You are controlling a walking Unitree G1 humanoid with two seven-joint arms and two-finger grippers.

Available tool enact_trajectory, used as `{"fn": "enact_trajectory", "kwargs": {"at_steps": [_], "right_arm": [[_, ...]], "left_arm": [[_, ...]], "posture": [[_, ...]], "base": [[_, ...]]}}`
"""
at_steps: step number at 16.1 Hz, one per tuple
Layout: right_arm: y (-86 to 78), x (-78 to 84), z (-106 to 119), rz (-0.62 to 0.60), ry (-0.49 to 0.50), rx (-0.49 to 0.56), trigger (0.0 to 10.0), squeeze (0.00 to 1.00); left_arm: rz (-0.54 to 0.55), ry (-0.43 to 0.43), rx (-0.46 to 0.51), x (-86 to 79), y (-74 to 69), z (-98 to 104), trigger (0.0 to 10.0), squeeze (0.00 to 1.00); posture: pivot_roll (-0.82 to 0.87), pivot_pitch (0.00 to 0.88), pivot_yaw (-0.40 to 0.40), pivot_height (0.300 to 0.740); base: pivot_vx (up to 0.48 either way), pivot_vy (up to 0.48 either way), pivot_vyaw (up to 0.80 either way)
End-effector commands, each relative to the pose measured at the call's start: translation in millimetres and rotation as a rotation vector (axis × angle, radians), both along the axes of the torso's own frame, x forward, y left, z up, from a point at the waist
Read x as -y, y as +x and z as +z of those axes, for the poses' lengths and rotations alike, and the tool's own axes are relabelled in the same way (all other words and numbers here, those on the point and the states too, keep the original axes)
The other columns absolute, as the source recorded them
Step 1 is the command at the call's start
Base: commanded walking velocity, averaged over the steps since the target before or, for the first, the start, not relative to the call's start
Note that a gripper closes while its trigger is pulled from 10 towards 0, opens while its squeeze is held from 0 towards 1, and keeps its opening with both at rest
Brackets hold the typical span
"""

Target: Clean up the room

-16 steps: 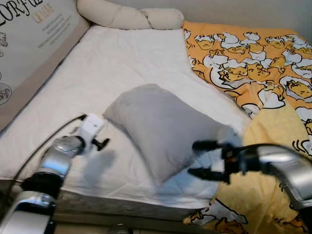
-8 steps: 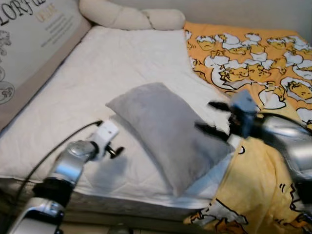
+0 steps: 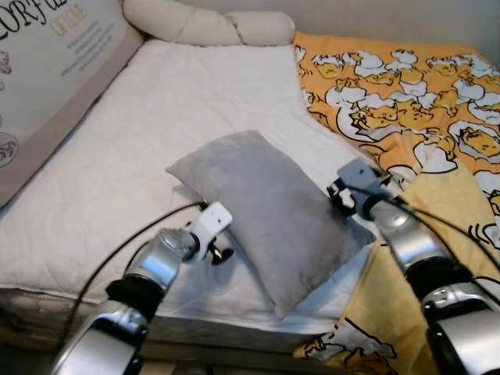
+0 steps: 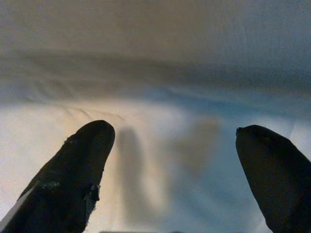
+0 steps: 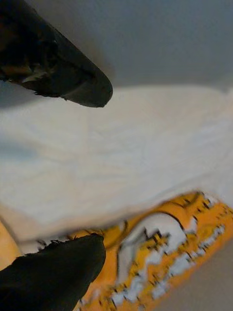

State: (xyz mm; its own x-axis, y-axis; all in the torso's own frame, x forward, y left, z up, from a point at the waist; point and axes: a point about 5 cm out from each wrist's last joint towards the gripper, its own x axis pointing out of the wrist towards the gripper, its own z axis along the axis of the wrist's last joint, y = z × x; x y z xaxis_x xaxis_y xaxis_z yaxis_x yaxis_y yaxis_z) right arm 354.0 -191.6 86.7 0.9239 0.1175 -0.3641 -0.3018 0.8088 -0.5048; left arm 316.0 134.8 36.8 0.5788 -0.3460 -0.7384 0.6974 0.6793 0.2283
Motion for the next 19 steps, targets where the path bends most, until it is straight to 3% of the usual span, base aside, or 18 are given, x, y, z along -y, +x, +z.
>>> {"fn": "enact_trajectory", "kwargs": {"at_steps": [1,3,5,6,9,10,13,15,16,17,18,19], "right_arm": [[-4.1,-3.4,-9.5,0.04,0.006,-0.04,10.0,0.0],[-19.0,-10.3,-31.4,0.157,0.067,-0.179,10.0,0.0],[-35.8,-19.2,-41.2,0.268,0.333,-0.338,10.0,0.0],[-40.9,-21.7,-39.3,0.321,0.398,-0.358,10.0,0.0],[-54.7,-19.3,-35.6,0.412,0.472,-0.428,10.0,0.0],[-59.7,-18.5,-30.4,0.443,0.522,-0.45,10.0,0.0],[-69.4,-18.4,-18.6,0.496,0.584,-0.462,10.0,0.0],[-73.1,-4.4,-23.7,0.412,0.543,-0.482,10.0,0.0],[-70.7,5.6,-24.6,0.345,0.524,-0.469,10.0,1.0],[-67.5,14.2,-24.4,0.268,0.526,-0.454,10.0,1.0],[-59.7,29.8,-23.7,0.145,0.518,-0.394,10.0,1.0],[-53.7,38.5,-21.4,0.07,0.541,-0.336,10.0,1.0]], "left_arm": [[0.001,0.029,0.031,3.4,4.6,1.2,10.0,0.0],[0.051,-0.014,0.067,6.6,11.7,6.8,10.0,0.0],[0.096,-0.007,0.097,-5.6,17.3,12.5,10.0,0.0],[0.117,-0.013,0.106,-13.5,19.1,15.7,10.0,0.0],[0.129,-0.02,0.125,-31.1,21.8,25.0,10.0,0.0],[0.085,-0.013,0.119,-34.9,20.2,28.2,10.0,0.0],[-0.001,-0.038,0.093,-29.2,13.4,31.4,10.0,0.0],[-0.023,-0.09,0.063,-21.3,5.1,26.8,10.0,0.0],[0.048,-0.129,0.047,-24.9,6.9,27.0,10.0,0.0],[0.079,-0.154,0.041,-27.8,7.4,27.9,10.0,0.0],[0.102,-0.223,0.065,-31.0,7.3,27.4,10.0,1.0],[0.155,-0.306,0.095,-33.8,8.2,26.7,10.0,1.0]], "posture": [[0.04,0.0,-0.015,0.74],[0.03,0.0,-0.011,0.74],[0.02,0.0,-0.005,0.74],[0.02,0.0,-0.003,0.74],[0.02,0.0,-0.004,0.74],[0.02,0.0,-0.004,0.74],[0.02,0.0,-0.005,0.74],[0.03,0.0,-0.01,0.74],[0.03,0.0,-0.01,0.74],[0.03,0.0,-0.01,0.74],[0.02,0.0,-0.003,0.74],[0.02,0.0,-0.001,0.74]], "base": [[0.0,0.0,0.0],[0.0,0.0,0.0],[0.0,0.0,0.0],[0.0,0.0,0.0],[0.0,0.0,0.0],[0.0,0.0,0.0],[0.0,0.0,0.0],[0.0,0.0,0.0],[0.0,0.0,0.0],[0.0,0.0,0.0],[0.0,0.0,0.0],[0.0,0.0,0.0]]}}
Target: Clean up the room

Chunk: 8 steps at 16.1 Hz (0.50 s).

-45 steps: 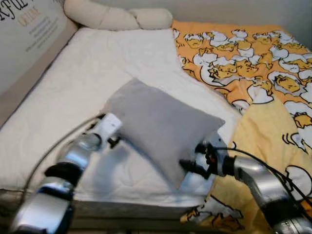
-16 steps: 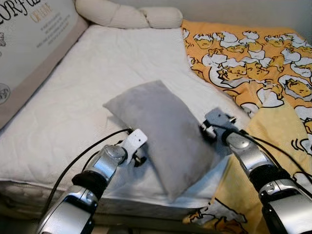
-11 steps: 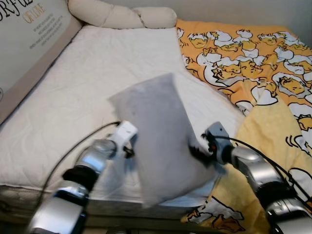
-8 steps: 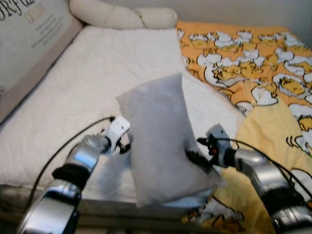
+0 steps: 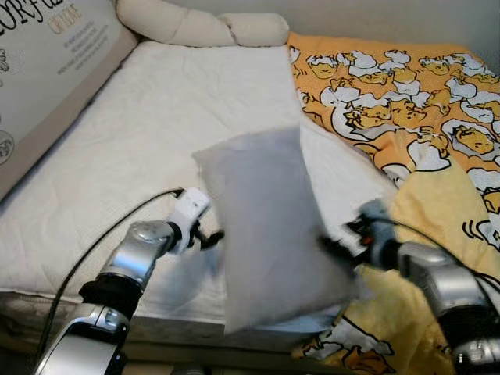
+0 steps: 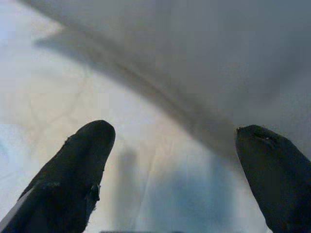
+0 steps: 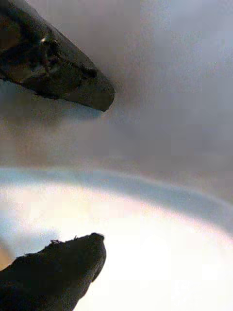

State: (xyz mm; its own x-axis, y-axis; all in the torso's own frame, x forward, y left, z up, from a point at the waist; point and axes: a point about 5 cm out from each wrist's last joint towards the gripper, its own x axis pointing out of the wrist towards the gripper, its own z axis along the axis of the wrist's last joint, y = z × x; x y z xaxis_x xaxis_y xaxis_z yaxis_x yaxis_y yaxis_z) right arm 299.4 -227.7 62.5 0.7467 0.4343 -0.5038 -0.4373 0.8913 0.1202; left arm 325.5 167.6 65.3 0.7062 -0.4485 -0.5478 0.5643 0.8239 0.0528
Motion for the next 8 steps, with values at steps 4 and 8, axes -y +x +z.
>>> {"fn": "enact_trajectory", "kwargs": {"at_steps": [4,8], "right_arm": [[15.4,8.7,5.9,-0.2,0.173,0.088,10.0,1.0],[25.9,-2.0,1.7,-0.337,0.407,0.073,10.0,1.0]], "left_arm": [[0.283,-0.446,-0.035,-4.9,0.8,-8.0,10.0,1.0],[0.412,-0.775,-0.101,0.5,2.0,-12.8,10.0,1.0]], "posture": [[0.02,0.0,-0.003,0.74],[0.03,0.0,-0.002,0.74]], "base": [[0.0,0.0,0.0],[0.0,0.0,0.0]]}}
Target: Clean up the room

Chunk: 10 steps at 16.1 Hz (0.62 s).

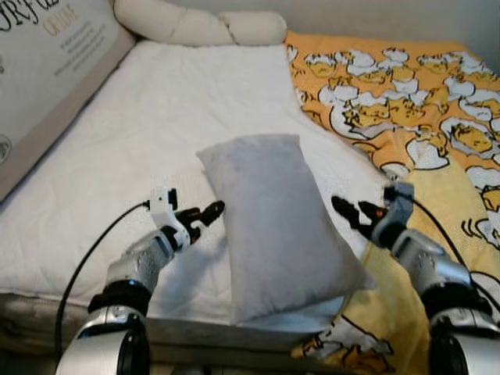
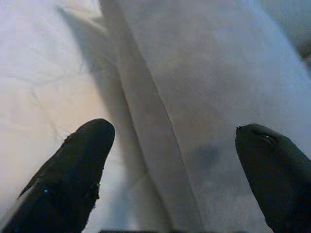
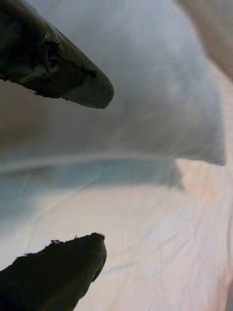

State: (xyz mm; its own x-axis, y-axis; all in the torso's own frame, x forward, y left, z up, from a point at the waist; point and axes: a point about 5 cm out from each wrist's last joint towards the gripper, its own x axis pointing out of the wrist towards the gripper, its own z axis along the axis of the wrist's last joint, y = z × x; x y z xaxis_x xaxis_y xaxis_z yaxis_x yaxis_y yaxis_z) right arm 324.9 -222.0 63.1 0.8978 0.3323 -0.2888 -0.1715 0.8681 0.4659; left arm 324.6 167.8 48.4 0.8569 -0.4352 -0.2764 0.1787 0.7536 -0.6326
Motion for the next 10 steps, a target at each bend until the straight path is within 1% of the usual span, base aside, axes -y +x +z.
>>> {"fn": "enact_trajectory", "kwargs": {"at_steps": [1,3,4,5,6,7,8,9,10], "right_arm": [[0.5,-1.7,-2.9,-0.043,0.084,-0.01,10.0,1.0],[-1.2,-13.4,-9.7,-0.041,0.266,-0.037,10.0,1.0],[-4.7,-21.4,-14.9,-0.008,0.327,-0.061,10.0,1.0],[-8.1,-28.5,-20.9,0.026,0.336,-0.086,10.0,1.0],[-11.4,-35.2,-27.2,0.054,0.309,-0.11,10.0,1.0],[-14.9,-41.8,-33.8,0.071,0.283,-0.139,10.0,1.0],[-16.1,-44.1,-36.2,0.075,0.275,-0.152,10.0,1.0],[-17.7,-46.6,-41.5,0.06,0.238,-0.184,10.0,1.0],[-19.5,-50.0,-45.6,0.059,0.21,-0.211,10.0,0.1]], "left_arm": [[-0.014,-0.08,0.0,7.1,1.7,1.7,10.0,1.0],[-0.093,-0.17,0.015,23.0,-1.2,1.6,10.0,1.0],[-0.153,-0.193,0.005,31.6,-3.8,0.4,10.0,1.0],[-0.195,-0.184,-0.017,37.9,-6.2,-3.2,10.0,1.0],[-0.231,-0.171,-0.028,44.2,-7.7,-5.8,10.0,1.0],[-0.283,-0.168,-0.027,51.8,-9.4,-6.7,10.0,0.0],[-0.306,-0.171,-0.028,54.9,-10.2,-6.9,10.0,0.0],[-0.348,-0.102,-0.034,61.3,-11.9,-10.3,10.0,0.0],[-0.41,0.022,-0.047,68.3,-16.4,-17.8,10.0,0.0]], "posture": [[0.03,0.0,-0.001,0.74],[0.02,0.0,0.001,0.74],[0.02,0.0,0.001,0.74],[0.02,0.0,0.001,0.74],[0.02,0.0,-0.001,0.74],[0.02,0.0,-0.002,0.74],[0.02,0.0,-0.002,0.74],[0.02,0.0,-0.004,0.74],[0.02,0.0,-0.004,0.74]], "base": [[0.0,0.0,0.0],[0.0,0.0,0.0],[0.0,0.0,0.0],[0.0,0.0,0.0],[0.0,0.0,0.0],[0.0,0.0,0.0],[0.0,0.0,0.0],[0.0,0.0,0.0],[0.0,0.0,0.0]]}}
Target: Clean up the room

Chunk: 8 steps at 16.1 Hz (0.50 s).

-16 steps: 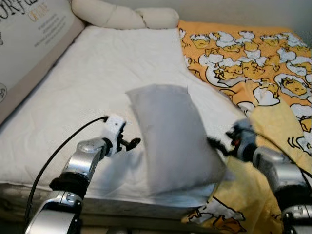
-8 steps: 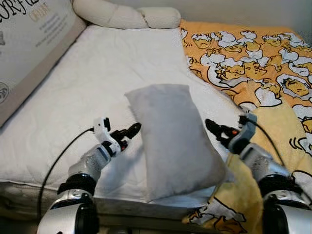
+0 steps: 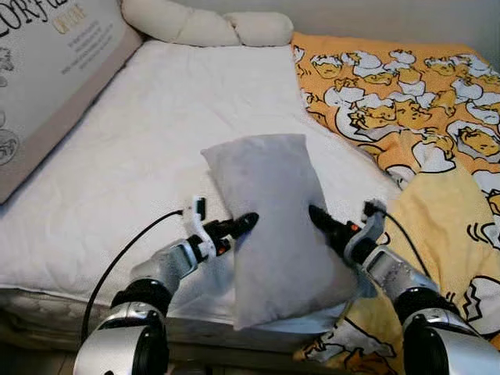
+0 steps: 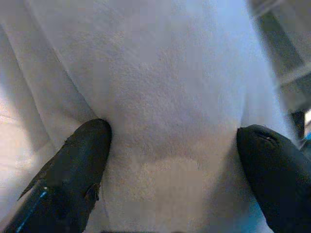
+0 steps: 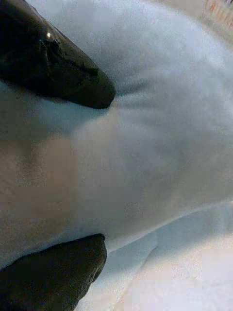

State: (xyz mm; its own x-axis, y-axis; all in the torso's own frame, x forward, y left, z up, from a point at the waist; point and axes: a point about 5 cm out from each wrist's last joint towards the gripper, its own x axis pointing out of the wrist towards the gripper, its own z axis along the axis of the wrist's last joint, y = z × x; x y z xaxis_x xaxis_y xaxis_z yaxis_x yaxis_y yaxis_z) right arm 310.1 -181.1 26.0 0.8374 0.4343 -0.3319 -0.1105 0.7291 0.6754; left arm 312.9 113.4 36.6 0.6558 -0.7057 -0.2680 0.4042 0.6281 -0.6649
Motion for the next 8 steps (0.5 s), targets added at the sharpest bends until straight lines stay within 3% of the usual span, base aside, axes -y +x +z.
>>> {"fn": "enact_trajectory", "kwargs": {"at_steps": [1,2,3,4,6,8], "right_arm": [[-5.0,-10.7,-8.8,0.042,-0.02,-0.053,9.8,0.0],[-4.8,-11.7,-9.3,0.05,-0.043,-0.047,7.8,0.0],[-4.5,-11.0,-9.9,0.038,-0.057,-0.05,0.0,0.0],[-4.4,-10.8,-9.9,0.041,-0.069,-0.048,0.0,0.0],[-4.3,-17.2,-9.8,0.086,-0.091,-0.028,0.0,0.0],[-2.6,-22.0,-8.9,0.096,-0.102,-0.025,0.0,0.0]], "left_arm": [[-0.088,0.109,-0.021,16.2,-6.7,-9.7,10.0,0.0],[-0.104,0.165,-0.024,18.0,-8.5,-13.7,10.0,0.0],[-0.087,0.189,-0.02,17.9,-6.7,-13.6,9.8,0.0],[-0.085,0.195,-0.021,17.7,-6.3,-13.5,8.5,0.0],[-0.113,0.233,-0.017,18.5,-7.0,-14.7,0.0,0.0],[-0.127,0.241,-0.012,19.6,-7.3,-15.1,0.0,0.0]], "posture": [[0.02,0.0,-0.004,0.74],[0.02,0.0,-0.004,0.74],[0.02,0.0,-0.004,0.74],[0.02,0.0,-0.004,0.74],[0.02,0.0,-0.007,0.74],[0.02,0.0,-0.007,0.74]], "base": [[0.0,0.0,0.0],[0.0,0.0,0.0],[0.0,0.0,0.0],[0.0,0.0,0.0],[0.0,0.0,0.0],[0.0,0.0,0.0]]}}
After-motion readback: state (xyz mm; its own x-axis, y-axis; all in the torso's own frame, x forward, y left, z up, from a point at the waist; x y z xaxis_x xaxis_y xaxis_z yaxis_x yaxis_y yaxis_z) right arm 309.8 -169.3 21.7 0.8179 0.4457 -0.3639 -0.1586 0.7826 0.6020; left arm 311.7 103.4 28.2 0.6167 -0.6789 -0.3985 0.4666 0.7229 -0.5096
